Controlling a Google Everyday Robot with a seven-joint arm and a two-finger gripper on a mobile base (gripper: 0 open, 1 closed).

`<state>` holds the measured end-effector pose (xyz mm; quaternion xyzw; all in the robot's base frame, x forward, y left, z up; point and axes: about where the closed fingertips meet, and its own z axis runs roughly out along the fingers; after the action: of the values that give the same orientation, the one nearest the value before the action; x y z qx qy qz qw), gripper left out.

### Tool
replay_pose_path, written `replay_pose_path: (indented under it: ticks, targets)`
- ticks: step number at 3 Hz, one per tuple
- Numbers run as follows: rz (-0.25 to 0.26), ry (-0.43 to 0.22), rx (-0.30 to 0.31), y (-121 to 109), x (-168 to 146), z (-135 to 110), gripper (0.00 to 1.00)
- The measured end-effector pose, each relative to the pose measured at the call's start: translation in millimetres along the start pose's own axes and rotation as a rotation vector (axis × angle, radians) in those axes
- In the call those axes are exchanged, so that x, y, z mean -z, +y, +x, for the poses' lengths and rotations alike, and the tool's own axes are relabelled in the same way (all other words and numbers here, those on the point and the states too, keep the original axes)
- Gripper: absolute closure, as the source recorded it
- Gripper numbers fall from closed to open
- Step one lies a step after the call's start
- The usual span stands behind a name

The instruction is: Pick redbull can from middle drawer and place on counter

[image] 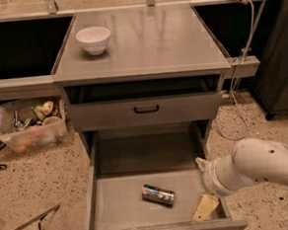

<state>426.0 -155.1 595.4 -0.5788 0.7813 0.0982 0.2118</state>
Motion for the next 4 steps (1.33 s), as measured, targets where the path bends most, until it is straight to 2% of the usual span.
replay_pose_path:
  ticks: [1,2,3,4]
  targets:
    - [0.017,-0.043,0.021,1.2,-37.9,-17.0,0.00]
    - [0.062,-0.076,-0.002,-5.0,-73.6,-36.7,0.00]
    - [0.125,-0.085,-0.059,-24.7,-96.2,-50.0,0.00]
    - [0.136,-0.082,-0.158,-46.9,-122.1,-50.1,0.00]
